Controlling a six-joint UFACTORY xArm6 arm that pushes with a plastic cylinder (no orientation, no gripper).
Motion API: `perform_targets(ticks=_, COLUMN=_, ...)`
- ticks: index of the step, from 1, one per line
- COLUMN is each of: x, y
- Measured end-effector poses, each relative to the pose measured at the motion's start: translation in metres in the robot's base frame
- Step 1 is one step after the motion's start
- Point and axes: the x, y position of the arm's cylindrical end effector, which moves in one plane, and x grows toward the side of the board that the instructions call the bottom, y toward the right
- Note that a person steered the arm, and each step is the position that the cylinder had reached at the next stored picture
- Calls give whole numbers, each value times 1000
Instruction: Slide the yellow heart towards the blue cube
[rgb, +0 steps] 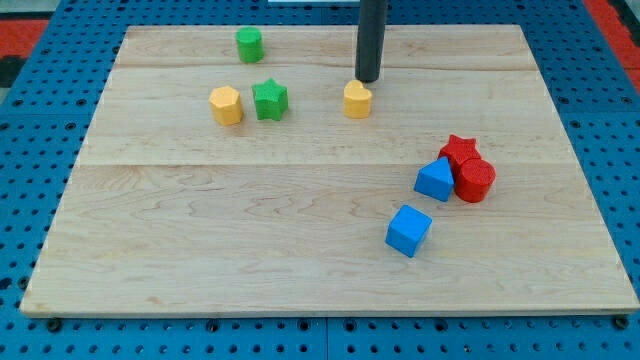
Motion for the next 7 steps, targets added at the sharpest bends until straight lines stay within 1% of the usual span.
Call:
perform_targets(ticks=1, x=19, y=-5)
perform_targets(ticks=3, x=-41, y=13)
perform_targets(ticks=4, x=-61, y=18)
perform_targets(ticks=7, x=-62, y=12)
